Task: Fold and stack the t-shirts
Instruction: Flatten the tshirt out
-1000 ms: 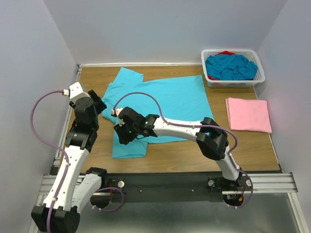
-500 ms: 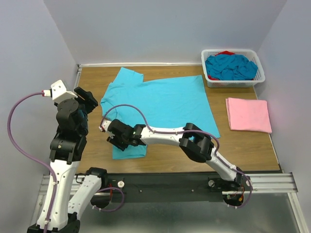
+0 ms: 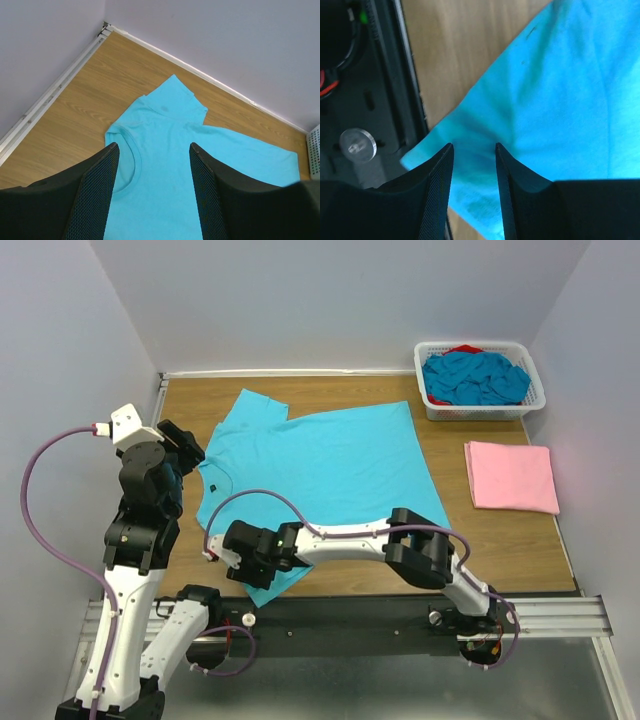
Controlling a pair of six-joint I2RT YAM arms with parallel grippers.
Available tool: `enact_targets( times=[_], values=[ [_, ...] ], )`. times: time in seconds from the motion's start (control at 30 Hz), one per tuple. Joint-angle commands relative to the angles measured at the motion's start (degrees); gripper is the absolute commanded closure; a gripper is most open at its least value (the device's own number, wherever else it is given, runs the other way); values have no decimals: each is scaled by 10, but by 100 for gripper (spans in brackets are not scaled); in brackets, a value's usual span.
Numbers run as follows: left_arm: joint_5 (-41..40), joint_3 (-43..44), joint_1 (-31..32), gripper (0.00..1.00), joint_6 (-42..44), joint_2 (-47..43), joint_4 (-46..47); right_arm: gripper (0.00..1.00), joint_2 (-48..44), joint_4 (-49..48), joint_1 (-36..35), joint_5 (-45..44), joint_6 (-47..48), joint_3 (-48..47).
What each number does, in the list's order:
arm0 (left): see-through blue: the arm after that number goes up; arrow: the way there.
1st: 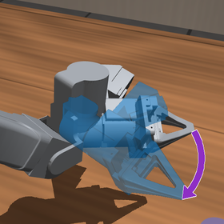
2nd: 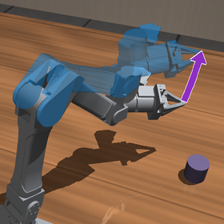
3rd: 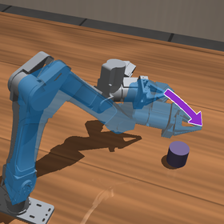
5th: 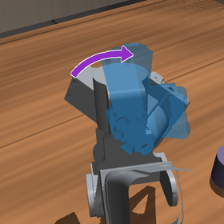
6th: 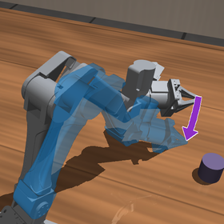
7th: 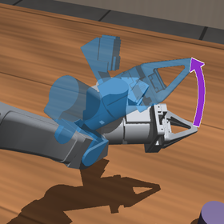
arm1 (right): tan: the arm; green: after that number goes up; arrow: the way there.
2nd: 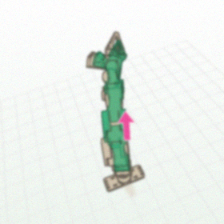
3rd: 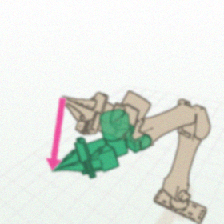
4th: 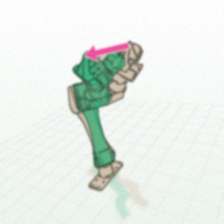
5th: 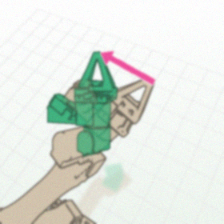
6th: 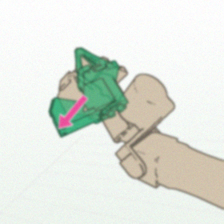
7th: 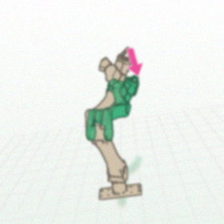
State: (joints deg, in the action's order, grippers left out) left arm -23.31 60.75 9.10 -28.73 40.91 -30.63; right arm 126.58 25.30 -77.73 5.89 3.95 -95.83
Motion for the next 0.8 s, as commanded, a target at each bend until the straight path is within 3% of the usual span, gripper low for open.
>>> enact_targets(
  times=[0.0, 0.17, 0.3, 0.53, 0.77],
  values=[
    [14, 1, -1, 34, 3, 4, -13, 53, -49, 41, -5, 33, -6, -1],
    [23, -14, -1, 34, 3, 17, -10, 49, -109, 41, 0, -45, -34, -13],
    [32, -31, -1, 34, -4, 26, 0, 49, -157, 41, 34, -102, -64, 44],
    [38, -67, -1, 32, -11, 56, 25, 49, -254, 38, 193, -156, -160, 216],
    [56, -134, -1, 32, -19, 125, 94, 50, -309, 31, 354, -198, -221, 295]
  ],
)
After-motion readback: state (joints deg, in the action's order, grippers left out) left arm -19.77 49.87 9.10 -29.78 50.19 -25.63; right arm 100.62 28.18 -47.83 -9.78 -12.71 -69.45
